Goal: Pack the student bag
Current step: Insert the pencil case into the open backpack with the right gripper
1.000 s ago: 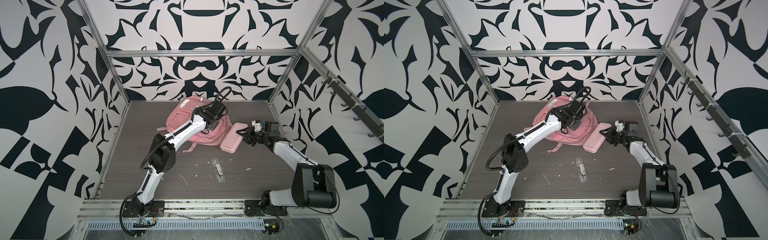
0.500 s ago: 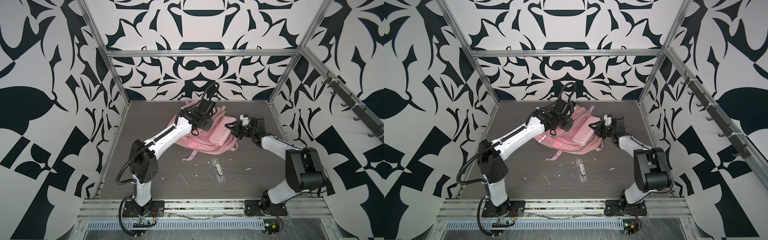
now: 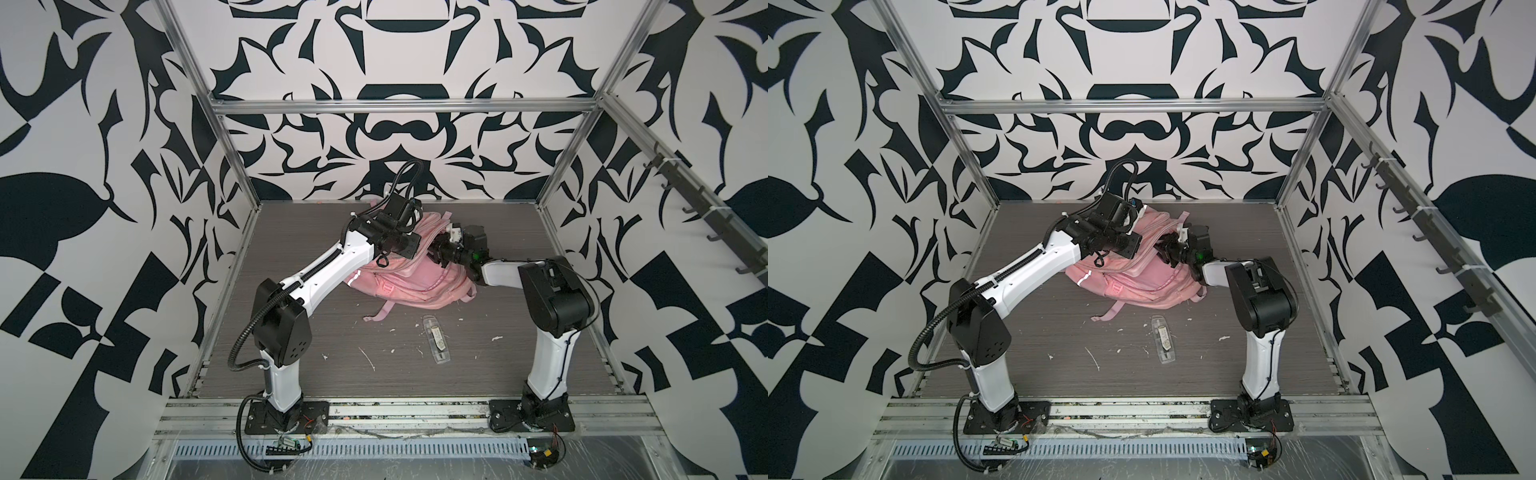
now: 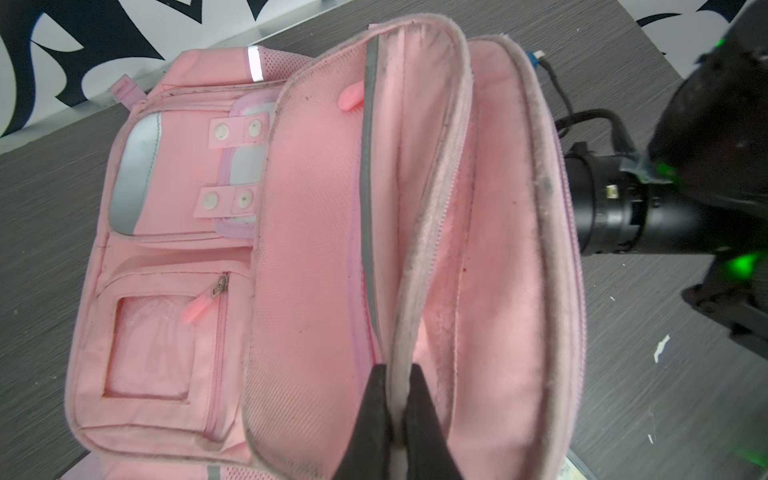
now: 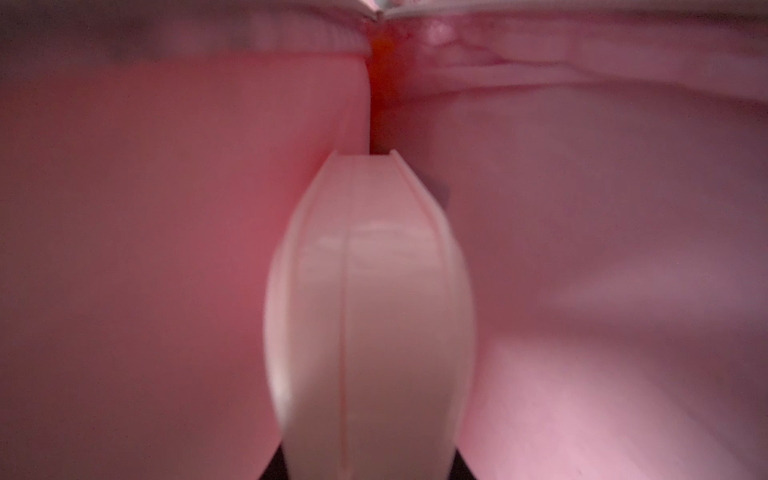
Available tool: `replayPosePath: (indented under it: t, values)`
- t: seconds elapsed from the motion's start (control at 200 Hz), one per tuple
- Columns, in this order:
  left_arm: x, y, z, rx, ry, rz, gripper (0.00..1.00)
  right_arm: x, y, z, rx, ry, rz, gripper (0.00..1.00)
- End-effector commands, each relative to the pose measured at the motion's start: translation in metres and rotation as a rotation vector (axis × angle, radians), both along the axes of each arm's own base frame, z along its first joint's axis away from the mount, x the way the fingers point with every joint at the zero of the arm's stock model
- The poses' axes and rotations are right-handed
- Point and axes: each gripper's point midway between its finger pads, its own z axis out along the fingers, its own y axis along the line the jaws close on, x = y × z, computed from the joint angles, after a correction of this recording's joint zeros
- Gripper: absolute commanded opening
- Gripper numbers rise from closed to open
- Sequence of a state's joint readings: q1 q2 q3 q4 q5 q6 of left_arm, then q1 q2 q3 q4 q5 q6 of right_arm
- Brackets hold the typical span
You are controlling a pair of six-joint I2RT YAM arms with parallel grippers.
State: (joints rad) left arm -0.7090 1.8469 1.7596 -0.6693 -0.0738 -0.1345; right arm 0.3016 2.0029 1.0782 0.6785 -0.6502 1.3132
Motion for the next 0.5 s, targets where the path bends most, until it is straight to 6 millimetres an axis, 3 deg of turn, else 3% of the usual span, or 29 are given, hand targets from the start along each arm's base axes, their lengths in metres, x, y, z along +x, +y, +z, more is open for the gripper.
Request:
replayPosePath:
  t: [0.0,0.255,0.415,0.495]
  values:
    - [0.002,-0.003,0.050,-0.108,-0.084,-0.003,0.00,0.018,0.016,0.043,0.067,-0.125,-0.001,0.07]
    - [0.002,-0.009,0.057,-0.131,-0.078,-0.023,0.00,0.026,0.041,0.035,0.047,-0.114,0.030,0.11]
    - [0.002,-0.010,0.057,-0.137,-0.072,-0.025,0.00,0.030,0.045,0.033,0.009,-0.108,0.037,0.14]
    - [0.002,-0.010,0.058,-0.145,-0.072,-0.023,0.00,0.031,0.046,0.026,-0.064,-0.083,0.049,0.20]
